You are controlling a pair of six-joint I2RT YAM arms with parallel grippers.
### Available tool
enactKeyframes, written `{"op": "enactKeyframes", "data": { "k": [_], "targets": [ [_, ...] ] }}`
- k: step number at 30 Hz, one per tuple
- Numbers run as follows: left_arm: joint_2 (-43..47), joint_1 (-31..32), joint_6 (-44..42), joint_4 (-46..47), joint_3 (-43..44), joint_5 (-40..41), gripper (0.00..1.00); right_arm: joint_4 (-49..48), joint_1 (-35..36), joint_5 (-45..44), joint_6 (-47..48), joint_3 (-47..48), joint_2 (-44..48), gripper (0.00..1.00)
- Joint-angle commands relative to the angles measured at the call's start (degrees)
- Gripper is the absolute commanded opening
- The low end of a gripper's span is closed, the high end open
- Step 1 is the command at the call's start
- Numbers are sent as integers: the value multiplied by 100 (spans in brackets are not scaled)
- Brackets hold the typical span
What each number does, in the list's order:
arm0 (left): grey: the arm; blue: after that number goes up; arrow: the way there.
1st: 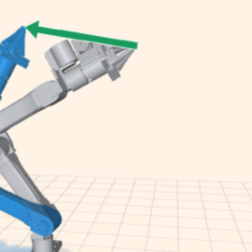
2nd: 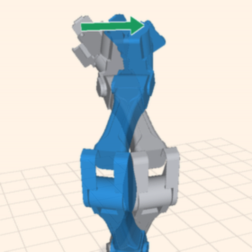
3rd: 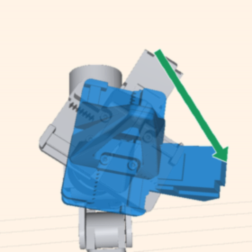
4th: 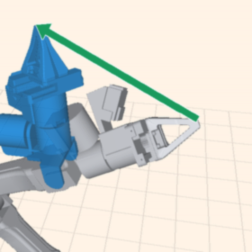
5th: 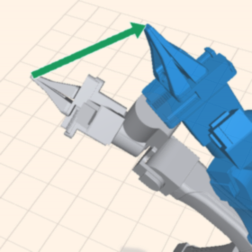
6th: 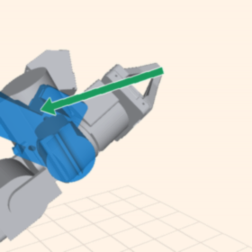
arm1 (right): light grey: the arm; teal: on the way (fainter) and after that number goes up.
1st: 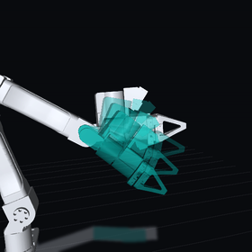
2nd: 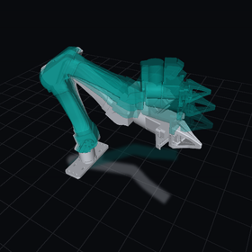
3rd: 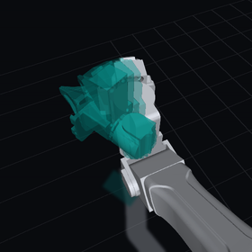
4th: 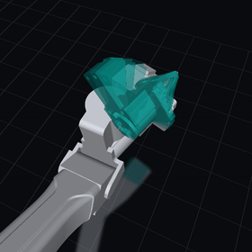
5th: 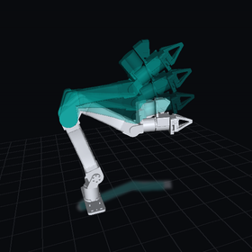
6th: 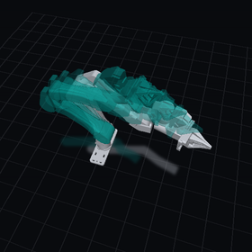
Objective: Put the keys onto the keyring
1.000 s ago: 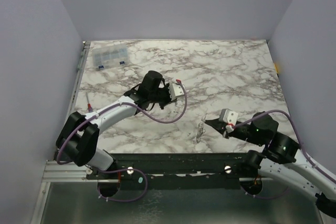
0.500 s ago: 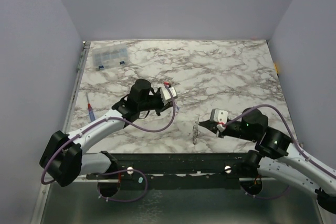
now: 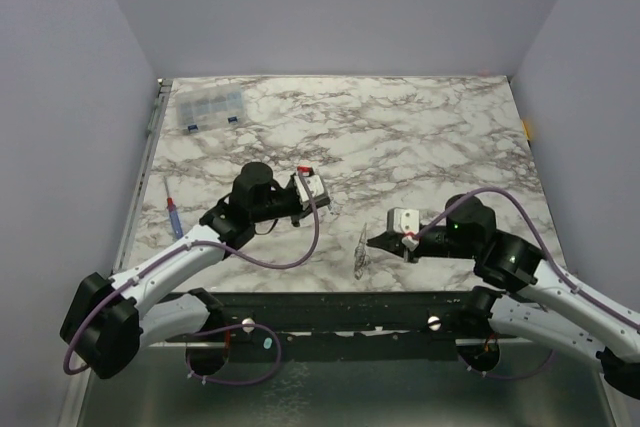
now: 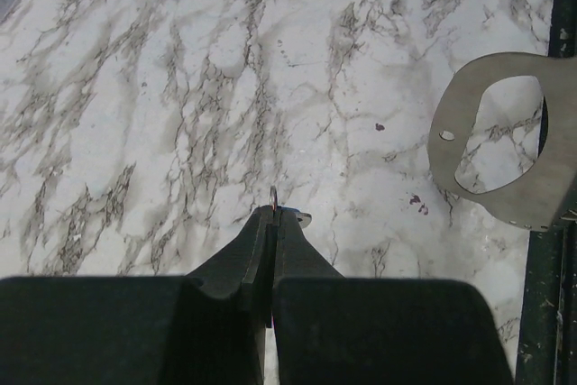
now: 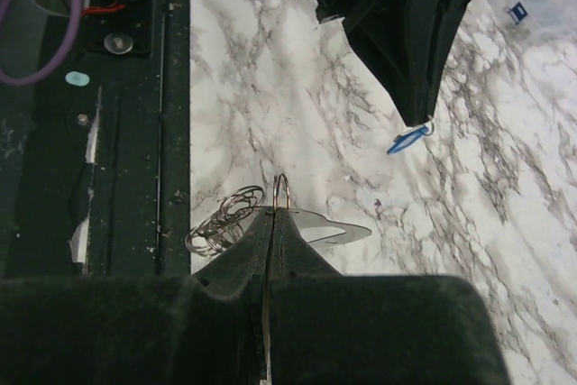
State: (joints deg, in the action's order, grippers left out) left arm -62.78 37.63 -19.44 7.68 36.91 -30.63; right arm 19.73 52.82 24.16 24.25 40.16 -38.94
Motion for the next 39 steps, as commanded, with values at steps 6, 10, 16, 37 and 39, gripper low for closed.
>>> {"op": "enactKeyframes", "data": {
  "k": [6, 10, 16, 37, 39],
  "targets": [
    [487, 17, -38, 440, -157, -957, 0, -22, 27, 975, 102, 410, -562, 1],
    [457, 40, 21, 454, -150, -1371, 0, -57, 27, 1052, 195, 560, -851, 1],
    [490, 97, 25, 458, -179, -1651, 0, -123, 18, 1067, 382, 743, -1349, 1],
    [1154, 457, -1297, 208, -719, -1596, 0, 831, -438, 1823, 928, 1512, -2570, 0],
    [1155, 483, -1316, 206, -720, -1592, 0, 831, -447, 1856, 937, 1520, -2594, 1]
  ]
}}
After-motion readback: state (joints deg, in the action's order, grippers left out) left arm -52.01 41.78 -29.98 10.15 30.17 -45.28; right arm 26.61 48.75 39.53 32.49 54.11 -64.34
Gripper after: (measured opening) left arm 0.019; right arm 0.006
